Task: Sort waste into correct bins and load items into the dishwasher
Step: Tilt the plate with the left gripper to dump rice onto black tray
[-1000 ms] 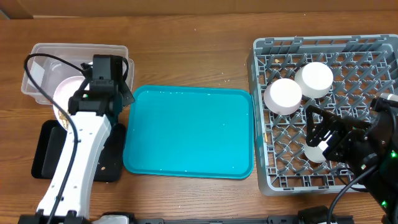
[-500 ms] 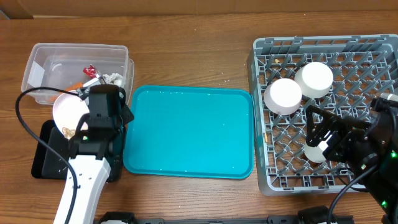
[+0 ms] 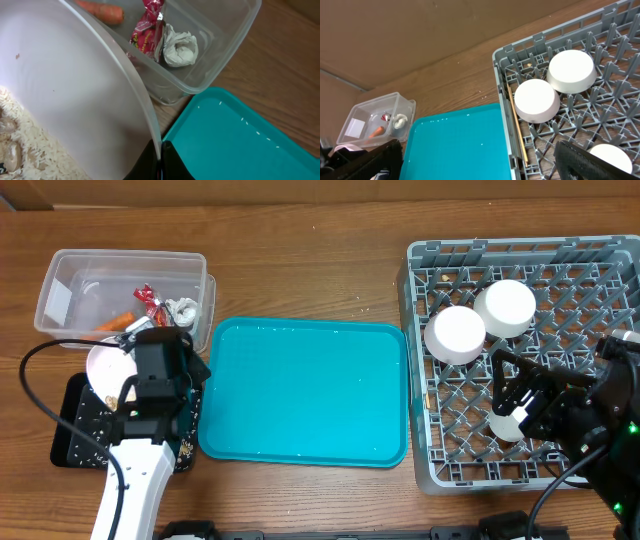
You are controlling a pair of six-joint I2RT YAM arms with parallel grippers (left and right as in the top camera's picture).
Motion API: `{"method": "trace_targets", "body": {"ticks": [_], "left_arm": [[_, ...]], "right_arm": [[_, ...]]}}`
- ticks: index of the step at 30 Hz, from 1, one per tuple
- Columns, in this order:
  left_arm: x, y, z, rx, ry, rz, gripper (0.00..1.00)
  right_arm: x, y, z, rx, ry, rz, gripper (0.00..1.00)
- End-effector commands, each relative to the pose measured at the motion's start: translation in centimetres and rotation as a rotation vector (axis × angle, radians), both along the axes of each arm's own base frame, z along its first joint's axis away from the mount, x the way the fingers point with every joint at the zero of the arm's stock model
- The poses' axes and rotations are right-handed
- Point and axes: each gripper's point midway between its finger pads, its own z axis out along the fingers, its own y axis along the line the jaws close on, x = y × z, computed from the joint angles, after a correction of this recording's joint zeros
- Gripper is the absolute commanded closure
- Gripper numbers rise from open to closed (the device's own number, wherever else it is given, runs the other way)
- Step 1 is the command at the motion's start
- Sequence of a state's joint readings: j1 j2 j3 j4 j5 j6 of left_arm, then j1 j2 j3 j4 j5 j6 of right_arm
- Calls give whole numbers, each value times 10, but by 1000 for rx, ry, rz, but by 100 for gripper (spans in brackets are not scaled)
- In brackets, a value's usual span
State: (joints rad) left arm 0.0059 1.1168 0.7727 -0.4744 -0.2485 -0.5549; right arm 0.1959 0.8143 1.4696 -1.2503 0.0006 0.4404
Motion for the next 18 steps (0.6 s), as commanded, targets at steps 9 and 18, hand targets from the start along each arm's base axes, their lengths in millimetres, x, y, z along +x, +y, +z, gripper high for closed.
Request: {"method": "trace_targets", "body": {"ticks": [9, 18], "left_arm": [[-12, -5, 44, 16, -160, -82, 96], [-40, 9, 46, -26, -251, 7, 96]], "right_arm": [[-1, -3, 4, -1, -16, -11, 0], [-1, -3, 5, -1, -16, -11, 0]]}}
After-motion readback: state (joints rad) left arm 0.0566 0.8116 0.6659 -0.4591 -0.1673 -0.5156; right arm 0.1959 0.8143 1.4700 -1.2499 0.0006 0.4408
